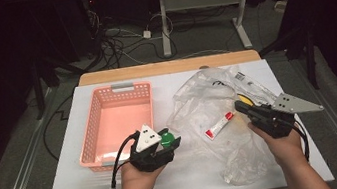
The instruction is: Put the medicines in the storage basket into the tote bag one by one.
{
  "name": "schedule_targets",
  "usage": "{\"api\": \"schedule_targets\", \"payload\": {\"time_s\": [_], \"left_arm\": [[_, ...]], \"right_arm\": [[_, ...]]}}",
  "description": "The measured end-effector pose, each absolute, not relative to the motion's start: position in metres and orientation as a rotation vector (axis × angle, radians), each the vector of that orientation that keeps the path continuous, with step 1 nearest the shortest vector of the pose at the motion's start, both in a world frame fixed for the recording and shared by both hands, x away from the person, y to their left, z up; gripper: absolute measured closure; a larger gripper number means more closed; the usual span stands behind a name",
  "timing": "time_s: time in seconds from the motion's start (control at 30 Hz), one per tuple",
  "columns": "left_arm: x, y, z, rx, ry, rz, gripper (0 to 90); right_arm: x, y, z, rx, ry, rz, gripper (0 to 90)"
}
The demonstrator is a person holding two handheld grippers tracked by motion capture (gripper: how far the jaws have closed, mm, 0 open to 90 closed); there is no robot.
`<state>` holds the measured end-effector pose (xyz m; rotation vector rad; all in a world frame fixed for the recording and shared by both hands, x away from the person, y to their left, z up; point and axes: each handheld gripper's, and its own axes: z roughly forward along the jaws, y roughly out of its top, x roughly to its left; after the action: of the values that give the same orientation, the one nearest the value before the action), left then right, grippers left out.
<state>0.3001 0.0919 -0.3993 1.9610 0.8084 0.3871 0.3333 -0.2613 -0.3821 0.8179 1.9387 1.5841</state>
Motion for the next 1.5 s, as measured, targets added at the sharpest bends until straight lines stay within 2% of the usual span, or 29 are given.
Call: {"api": "schedule_targets", "payload": {"time_s": [1.0,1.5], "left_arm": [[0.299,0.057,-0.426,2.064,0.751,0.308,50.1],[0.306,0.041,-0.427,2.067,0.743,0.324,50.1]], "right_arm": [[0.333,-0.260,-0.382,0.812,1.942,1.582,90.0],[0.333,-0.261,-0.382,0.815,1.940,1.587,90.0]]}}
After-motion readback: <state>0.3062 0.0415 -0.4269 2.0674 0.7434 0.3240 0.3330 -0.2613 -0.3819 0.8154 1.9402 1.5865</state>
